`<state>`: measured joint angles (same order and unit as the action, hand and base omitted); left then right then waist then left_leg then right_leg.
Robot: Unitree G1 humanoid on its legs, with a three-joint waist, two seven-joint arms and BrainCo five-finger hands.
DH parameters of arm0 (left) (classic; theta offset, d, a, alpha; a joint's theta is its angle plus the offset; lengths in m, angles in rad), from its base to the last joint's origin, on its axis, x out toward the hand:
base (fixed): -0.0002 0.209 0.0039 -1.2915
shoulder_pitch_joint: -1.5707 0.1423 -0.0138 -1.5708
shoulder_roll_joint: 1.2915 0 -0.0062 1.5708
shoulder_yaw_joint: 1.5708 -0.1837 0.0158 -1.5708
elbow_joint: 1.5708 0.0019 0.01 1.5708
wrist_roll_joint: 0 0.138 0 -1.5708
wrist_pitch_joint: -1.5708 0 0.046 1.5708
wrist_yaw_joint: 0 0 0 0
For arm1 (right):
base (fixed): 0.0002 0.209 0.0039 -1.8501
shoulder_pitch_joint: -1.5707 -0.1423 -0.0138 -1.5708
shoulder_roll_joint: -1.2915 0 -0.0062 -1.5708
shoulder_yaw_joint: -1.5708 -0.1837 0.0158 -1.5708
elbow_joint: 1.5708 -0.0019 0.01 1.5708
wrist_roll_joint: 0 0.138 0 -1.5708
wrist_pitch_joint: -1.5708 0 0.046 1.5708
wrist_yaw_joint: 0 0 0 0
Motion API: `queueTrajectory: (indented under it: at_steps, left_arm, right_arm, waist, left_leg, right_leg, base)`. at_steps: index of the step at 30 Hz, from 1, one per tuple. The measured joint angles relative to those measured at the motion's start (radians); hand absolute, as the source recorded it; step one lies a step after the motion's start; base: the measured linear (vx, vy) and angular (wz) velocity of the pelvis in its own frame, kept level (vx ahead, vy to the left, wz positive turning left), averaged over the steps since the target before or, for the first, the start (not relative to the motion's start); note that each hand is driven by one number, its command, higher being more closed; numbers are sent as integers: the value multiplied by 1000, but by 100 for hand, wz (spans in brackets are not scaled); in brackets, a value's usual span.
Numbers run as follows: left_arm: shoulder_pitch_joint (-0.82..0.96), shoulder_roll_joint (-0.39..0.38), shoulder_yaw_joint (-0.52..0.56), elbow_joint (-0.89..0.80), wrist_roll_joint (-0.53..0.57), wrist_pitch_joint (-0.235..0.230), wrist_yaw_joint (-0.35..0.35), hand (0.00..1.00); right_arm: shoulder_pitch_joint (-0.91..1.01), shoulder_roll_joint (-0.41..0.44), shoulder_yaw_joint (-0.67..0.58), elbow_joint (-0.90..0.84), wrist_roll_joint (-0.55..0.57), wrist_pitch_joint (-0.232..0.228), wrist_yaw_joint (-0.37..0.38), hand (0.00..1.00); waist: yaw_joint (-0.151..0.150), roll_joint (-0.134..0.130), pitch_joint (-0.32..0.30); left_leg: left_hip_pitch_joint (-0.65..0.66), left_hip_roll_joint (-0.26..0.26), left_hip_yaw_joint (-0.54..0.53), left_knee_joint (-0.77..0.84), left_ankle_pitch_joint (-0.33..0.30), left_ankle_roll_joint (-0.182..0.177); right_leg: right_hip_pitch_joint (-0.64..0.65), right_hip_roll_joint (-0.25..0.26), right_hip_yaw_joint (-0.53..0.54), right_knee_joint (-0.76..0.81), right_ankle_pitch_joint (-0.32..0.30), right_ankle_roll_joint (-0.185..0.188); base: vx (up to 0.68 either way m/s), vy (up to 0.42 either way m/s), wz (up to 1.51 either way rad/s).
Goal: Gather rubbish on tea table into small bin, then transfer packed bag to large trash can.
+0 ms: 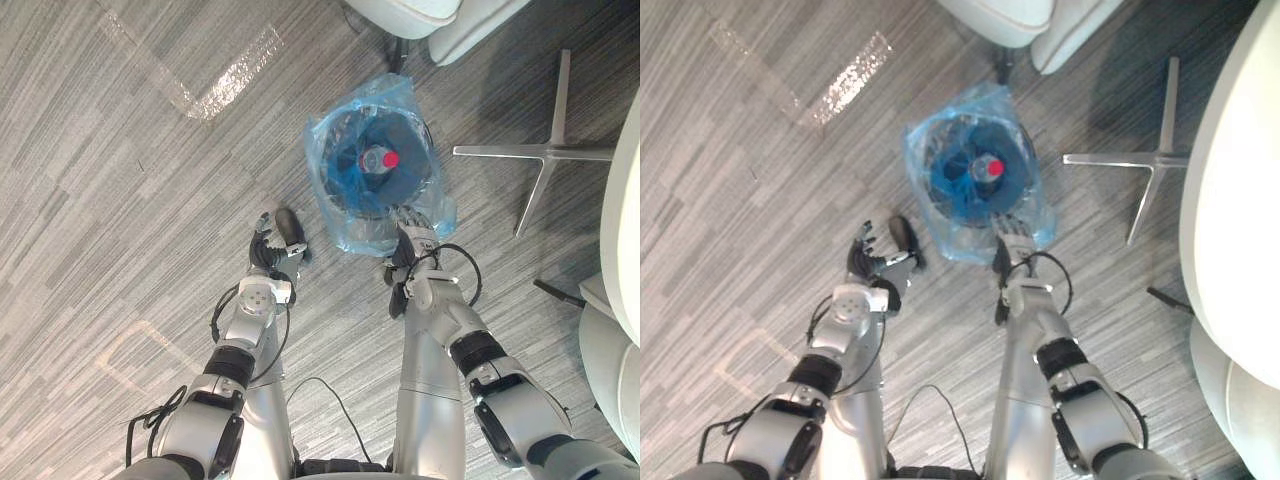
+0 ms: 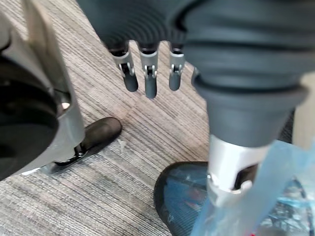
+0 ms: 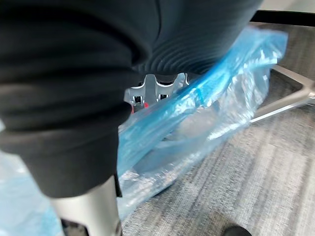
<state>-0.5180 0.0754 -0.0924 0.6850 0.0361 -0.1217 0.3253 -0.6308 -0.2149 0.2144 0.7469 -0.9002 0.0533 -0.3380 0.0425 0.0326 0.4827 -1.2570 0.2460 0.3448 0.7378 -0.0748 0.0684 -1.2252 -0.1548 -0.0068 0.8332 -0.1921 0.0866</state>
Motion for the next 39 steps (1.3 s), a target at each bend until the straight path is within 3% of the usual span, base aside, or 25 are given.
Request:
queueTrajectory:
  at_steps: [1,10,27,39]
  left_arm:
    - [0,-3,4,0,0,0,0,0]
    - [-3,-24,37,13,-3,0,3,0]
    - [-12,-52,74,11,-20,4,2,0]
    - [36,-59,58,-9,-15,23,-3,0]
  right_arm:
    - [-3,7,-9,7,0,1,-1,100]
    - [-51,49,-55,56,9,32,-17,100]
    - [-60,78,-50,-60,132,15,-31,100]
    - [107,99,-12,-194,200,-4,-32,100]
  waist:
    - [0,0,0]
    - [1,0,0]
    - [15,0,0]
    - [13,0,0]
  left_leg:
    - [0,-1,-1,0,0,0]
    - [-11,-16,-3,-3,0,0]
    - [-29,-26,-28,16,5,-5]
    - [130,-26,-29,-25,5,-7]
  right_leg:
    - [1,-1,-1,0,-1,0]
    - [-9,-14,-4,5,-4,4]
    - [-23,-27,-15,52,-26,-2]
    - [147,-22,-30,-4,-33,-6]
  base:
    - [-46,-32,7]
    - [-37,-22,4]
    - [-46,-30,5]
    - [-31,-22,0]
